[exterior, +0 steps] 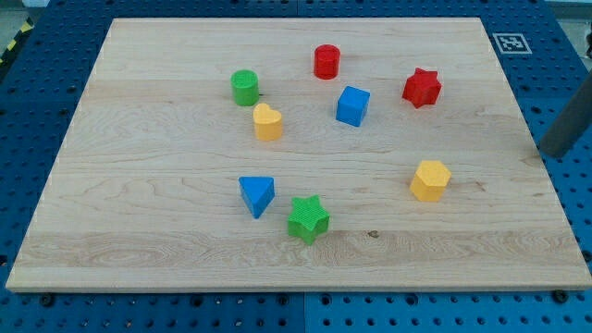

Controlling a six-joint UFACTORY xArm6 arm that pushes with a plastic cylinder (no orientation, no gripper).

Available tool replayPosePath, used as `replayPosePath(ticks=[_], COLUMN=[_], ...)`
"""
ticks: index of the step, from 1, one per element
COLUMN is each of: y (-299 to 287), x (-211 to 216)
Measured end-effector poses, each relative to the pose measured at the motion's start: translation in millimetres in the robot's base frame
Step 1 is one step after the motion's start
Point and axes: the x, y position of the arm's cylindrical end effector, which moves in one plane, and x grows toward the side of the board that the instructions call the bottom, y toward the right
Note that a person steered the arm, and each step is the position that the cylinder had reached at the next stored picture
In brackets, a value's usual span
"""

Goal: Push the yellow hexagon towards the bottom right of the board

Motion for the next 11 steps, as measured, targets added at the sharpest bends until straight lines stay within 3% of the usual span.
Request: replayPosePath(ticks=[4,11], y=[-203.1,-107.6], x=[-10.1,57.5])
